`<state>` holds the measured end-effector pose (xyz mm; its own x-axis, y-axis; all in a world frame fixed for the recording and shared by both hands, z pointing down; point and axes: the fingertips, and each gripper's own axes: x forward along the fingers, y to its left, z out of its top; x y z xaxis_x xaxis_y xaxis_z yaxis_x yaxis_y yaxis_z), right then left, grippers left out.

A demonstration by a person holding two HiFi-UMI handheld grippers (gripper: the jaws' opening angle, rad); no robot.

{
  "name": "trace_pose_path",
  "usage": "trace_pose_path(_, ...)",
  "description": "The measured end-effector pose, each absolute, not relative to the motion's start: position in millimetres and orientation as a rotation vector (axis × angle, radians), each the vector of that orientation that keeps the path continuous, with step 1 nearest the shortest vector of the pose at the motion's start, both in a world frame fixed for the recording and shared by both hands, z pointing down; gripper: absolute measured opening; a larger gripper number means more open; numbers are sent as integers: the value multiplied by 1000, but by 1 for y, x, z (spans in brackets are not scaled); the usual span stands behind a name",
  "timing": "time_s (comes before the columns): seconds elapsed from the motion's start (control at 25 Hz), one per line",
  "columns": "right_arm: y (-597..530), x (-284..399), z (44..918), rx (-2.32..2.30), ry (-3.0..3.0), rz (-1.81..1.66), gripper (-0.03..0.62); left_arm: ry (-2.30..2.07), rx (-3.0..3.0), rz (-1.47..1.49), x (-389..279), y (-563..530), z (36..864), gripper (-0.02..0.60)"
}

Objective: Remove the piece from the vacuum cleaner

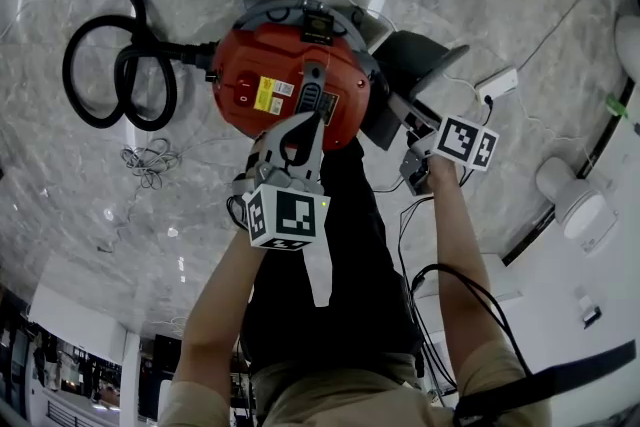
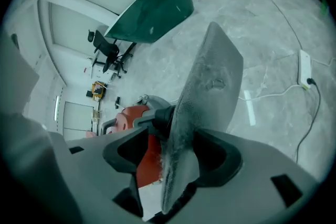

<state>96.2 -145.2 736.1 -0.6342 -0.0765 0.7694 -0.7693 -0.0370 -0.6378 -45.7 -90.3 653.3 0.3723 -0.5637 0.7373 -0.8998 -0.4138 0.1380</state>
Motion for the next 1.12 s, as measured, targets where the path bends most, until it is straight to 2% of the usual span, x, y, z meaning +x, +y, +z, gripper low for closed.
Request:
trace_pose_path(0.04, -147, 96, 736, 895, -1700, 1768, 255, -1262, 2106, 829, -46, -90, 653, 3)
trace_pose_path(0.16, -150, 103, 740, 958, -1628, 1865, 242, -1264, 2104, 827, -46, -90, 654, 3)
trace_pose_path(0.2, -150, 107, 742, 975, -1604, 1865, 217, -1263, 2105, 826, -45, -90, 654, 3)
trace_pose_path(0.24, -149, 109, 744, 980, -1584, 1852, 162, -1263, 2107, 825, -45, -90, 653, 3)
trace_pose_path(0.28, -149, 110, 746, 970, -1572, 1831, 161, -1263, 2108, 825, -45, -90, 653, 3)
trace_pose_path(0.4, -146, 107, 746, 869, -1572, 1692, 142, -1262, 2107, 828, -46, -90, 653, 3)
trace_pose_path(0.68, -139, 122, 737, 721, -1613, 1202, 33, -1257, 2101, 817, -46, -90, 655, 3)
trace_pose_path(1.12, -139, 129, 741, 658, -1636, 1090, 23, -1286, 2101, 803, -46, -90, 656, 3)
